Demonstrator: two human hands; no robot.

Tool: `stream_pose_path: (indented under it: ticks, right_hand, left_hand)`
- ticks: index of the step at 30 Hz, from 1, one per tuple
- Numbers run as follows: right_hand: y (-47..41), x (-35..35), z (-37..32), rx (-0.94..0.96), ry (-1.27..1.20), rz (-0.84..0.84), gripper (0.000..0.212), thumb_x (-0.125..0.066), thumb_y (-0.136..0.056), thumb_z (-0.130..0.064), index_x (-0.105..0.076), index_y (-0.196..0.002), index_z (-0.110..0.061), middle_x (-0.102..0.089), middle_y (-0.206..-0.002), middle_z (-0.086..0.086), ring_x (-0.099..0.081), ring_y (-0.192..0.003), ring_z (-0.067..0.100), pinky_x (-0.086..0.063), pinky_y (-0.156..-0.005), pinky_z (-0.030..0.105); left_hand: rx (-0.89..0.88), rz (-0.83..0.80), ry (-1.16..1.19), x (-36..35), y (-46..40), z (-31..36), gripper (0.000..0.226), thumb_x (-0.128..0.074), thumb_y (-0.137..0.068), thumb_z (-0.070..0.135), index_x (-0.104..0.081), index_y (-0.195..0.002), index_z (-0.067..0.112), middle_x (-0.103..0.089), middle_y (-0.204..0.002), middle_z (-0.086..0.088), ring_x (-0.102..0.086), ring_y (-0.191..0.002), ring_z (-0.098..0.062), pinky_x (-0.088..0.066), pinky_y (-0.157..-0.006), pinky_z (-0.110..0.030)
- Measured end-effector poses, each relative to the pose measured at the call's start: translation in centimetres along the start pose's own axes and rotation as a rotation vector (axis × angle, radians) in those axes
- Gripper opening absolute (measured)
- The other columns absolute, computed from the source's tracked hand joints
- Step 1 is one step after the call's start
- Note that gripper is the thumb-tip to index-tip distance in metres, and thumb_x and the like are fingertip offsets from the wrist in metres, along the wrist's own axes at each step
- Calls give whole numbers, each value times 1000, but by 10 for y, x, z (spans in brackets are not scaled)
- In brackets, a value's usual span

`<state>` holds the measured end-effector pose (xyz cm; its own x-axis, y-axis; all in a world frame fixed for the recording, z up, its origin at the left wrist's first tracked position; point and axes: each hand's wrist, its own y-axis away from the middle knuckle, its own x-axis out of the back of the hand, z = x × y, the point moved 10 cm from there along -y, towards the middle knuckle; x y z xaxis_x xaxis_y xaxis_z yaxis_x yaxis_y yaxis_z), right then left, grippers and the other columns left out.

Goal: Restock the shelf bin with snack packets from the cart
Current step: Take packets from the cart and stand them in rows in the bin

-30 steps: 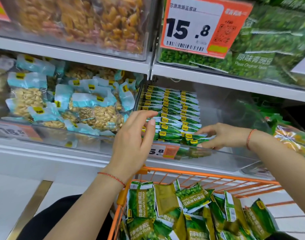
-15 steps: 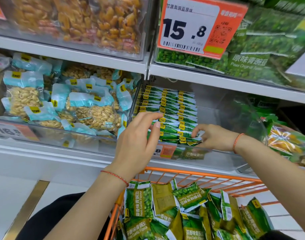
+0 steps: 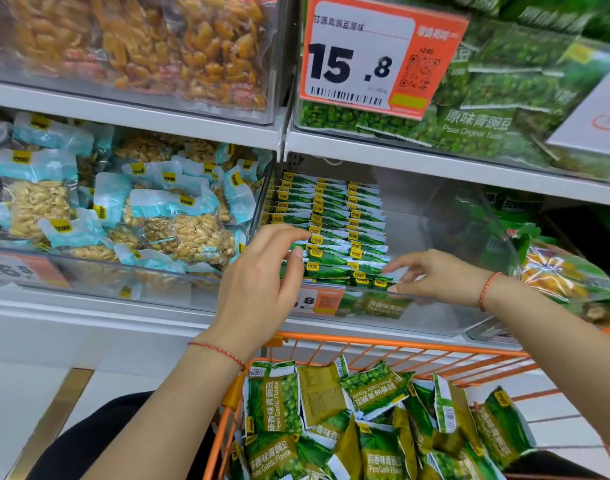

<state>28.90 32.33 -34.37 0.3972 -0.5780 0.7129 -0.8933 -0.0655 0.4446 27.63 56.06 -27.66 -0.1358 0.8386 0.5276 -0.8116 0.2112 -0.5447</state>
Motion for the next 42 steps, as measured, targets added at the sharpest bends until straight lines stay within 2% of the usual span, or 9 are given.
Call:
stream_pose_path:
  ticks: [3,7,10,25,29,35,38,40,42]
  right_hand:
    - [3,7,12,-74,-138,68,25,-75,-78,-26,-60,-94,-13,-65,-57,0,-66,-55,14,-53,-54,21]
    - [4,2,21,-128,-284,45,14,-74,-79,-10,-62,-75,-3,-65,-73,14,-67,-61,13,-58,-60,22]
    - [-1,-3,14,-125,-238,5,13,-74,-78,-3,-64,-69,-3,-68,-61,7,-66,-56,8,-59,-66,24]
    - [-8,-28,0,-155,-238,-65,10,-76,-78,-15,-72,-71,-8,-70,-67,7,-67,-58,7,-52,-59,14]
    - [7,-15,1,-191,-213,-117,31,-63,-88,-35,-70,-64,-17,-70,-64,2,-67,-67,13,-50,-67,21]
    - [11,3,44,-444,-548,108,65,-40,-94,-55,-57,-120,2,-64,-111,23,-66,-88,28,-55,-78,36]
    - [9,-20,36,-487,-780,25,80,-37,-93,-59,-36,-137,7,-49,-131,30,-59,-100,34,-58,-66,38]
    - [4,-28,25,-482,-743,-20,83,-32,-92,-62,-35,-138,7,-54,-123,26,-61,-92,29,-58,-64,35]
    - [-3,-28,16,-474,-641,15,73,-31,-93,-62,-42,-130,1,-55,-91,15,-58,-75,22,-55,-69,36]
  left_hand:
    - [12,-5,-20,1,1,-4,32,-38,-96,30,-61,-116,21,-54,-117,9,-58,-78,-13,-51,-62,-39]
    - [13,0,-17,5,3,-6,32,-37,-96,31,-60,-116,22,-53,-116,11,-57,-71,-15,-50,-60,-39]
    - [12,2,-27,5,3,-5,31,-38,-96,30,-61,-115,22,-53,-116,11,-57,-70,-16,-51,-61,-39]
    - [-32,-6,-69,1,1,3,28,-41,-95,25,-63,-111,18,-56,-114,7,-57,-71,-14,-50,-61,-37]
    - [-25,-19,-82,1,0,2,29,-40,-95,26,-63,-111,19,-56,-114,9,-59,-73,-16,-51,-60,-38]
    - [-118,147,-343,14,4,10,27,-52,-89,10,-64,-112,8,-61,-115,-8,-46,-119,-27,-36,-105,-43]
    - [116,105,-223,17,2,-9,37,-48,-94,14,-51,-130,9,-47,-137,-9,-36,-130,-22,-28,-109,-34]
    - [205,32,-229,12,4,-22,39,-50,-94,9,-50,-133,9,-39,-147,-10,-38,-132,-24,-37,-103,-36]
    - [172,-2,-327,8,4,-25,39,-57,-87,-1,-59,-126,5,-40,-146,-17,-50,-124,-36,-47,-92,-44]
